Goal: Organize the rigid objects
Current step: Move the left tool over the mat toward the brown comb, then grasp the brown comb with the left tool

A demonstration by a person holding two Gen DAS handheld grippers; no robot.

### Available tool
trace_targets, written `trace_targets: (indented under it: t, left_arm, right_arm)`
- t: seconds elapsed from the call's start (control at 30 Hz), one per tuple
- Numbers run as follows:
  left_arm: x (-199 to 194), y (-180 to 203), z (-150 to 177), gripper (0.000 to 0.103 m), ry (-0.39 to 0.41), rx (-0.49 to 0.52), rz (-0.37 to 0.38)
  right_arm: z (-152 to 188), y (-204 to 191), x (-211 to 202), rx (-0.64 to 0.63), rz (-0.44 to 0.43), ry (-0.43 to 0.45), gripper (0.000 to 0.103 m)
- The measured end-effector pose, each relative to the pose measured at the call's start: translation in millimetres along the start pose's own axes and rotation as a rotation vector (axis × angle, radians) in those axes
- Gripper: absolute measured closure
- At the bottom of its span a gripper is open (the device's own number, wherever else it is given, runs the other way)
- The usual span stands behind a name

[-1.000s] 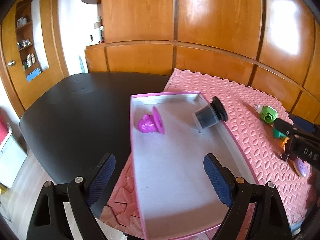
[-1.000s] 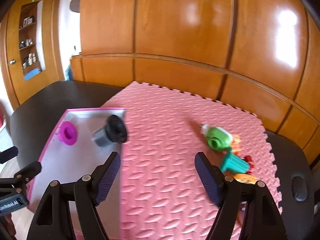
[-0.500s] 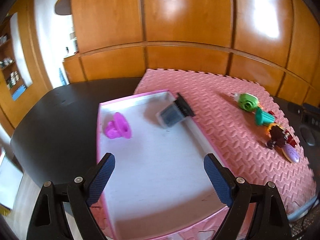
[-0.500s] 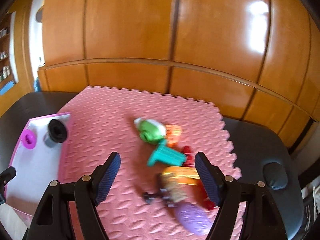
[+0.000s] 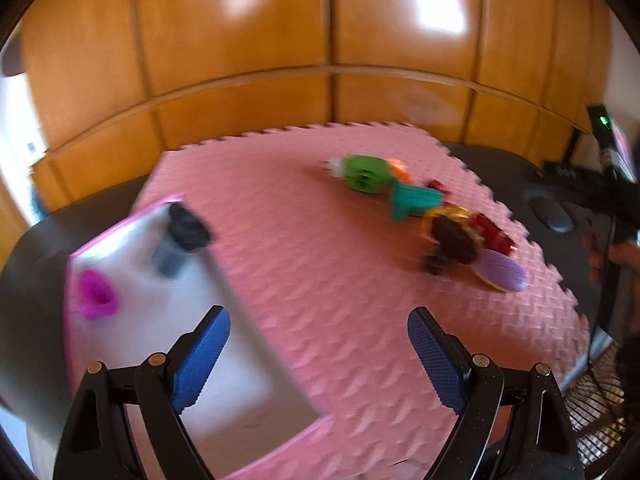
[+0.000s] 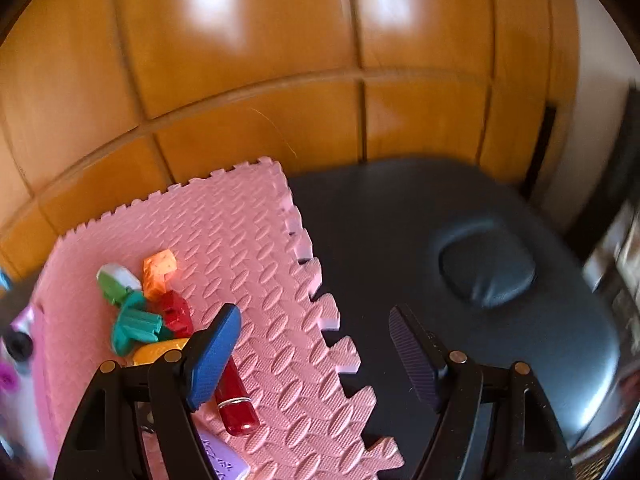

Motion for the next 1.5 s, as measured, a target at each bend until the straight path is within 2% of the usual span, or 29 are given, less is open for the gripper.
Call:
trace_targets:
  t: [0.07,0.2,0.43,0.7,0.77,0.8,0.83,0.87,1.03,1.33,1.5]
  left_arm:
    - [9,18,-3,0.012,-0.016,0.03,0.045]
    - [28,45,-15,0.013,-0.039,0.071,0.08]
    - [51,72,-54,0.012,-0.031,0.065,0.193]
    - [92,87,-82,0.013,-0.071,0.014,0.229]
    - [103,85,-86,0.026,-0.091,-0.007,0.254]
    - [108,84,-86,0.031,-0.097,-0.02,0.299]
    - [110,82,-87,0.042,-0.1,-0.034,0.342]
    - [111,80,-87,0.045,-0.098,-0.047,0.38]
    - [105,78,-79,0.053,-0.095,-0.03,0.408]
    - [86,59,-53,0.053,-0.098,-0.036,0.419]
    - [68,49,-41,0.053,-0.055,-0.033,0.388]
  right_arm:
    - [-1,5,-1,0.016,-0.012,-0.008,0.025]
    - [0,6,5,0.038,-0.084,-0.052,0.025]
    - [2,-2,8,0.015,-0.102,-0.065,0.025]
    - [-1,0,8,0.029,-0.123,-0.07,0.025]
    - [-2,1,9,0.033,-0.127,-0.073,0.025]
    - [-2,1,9,0.032,-0.127,-0.073,0.025]
    - [-2,1,10,0.031,-0.129,-0.076,0.025]
    - [-2,0,10,0.029,-0.129,-0.08,0.025]
    - [-1,-6,12,-0.001,-0.127,-0.089,0.026]
    - [0,-7,14,-0.014,-0.11,-0.098,0.028]
    - [1,-9,15,-0.02,-0.169,-0.126,0.034]
Point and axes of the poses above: each gripper's, at about its wrist camera, not at the fingertips, and x roughly the way its jaws point, y to its right, z to its underside, the point moved 1 cm from there along x, roughly the way its jaws point, and after that the axes turned 12 degrees about -y, right-handed, at the moved point
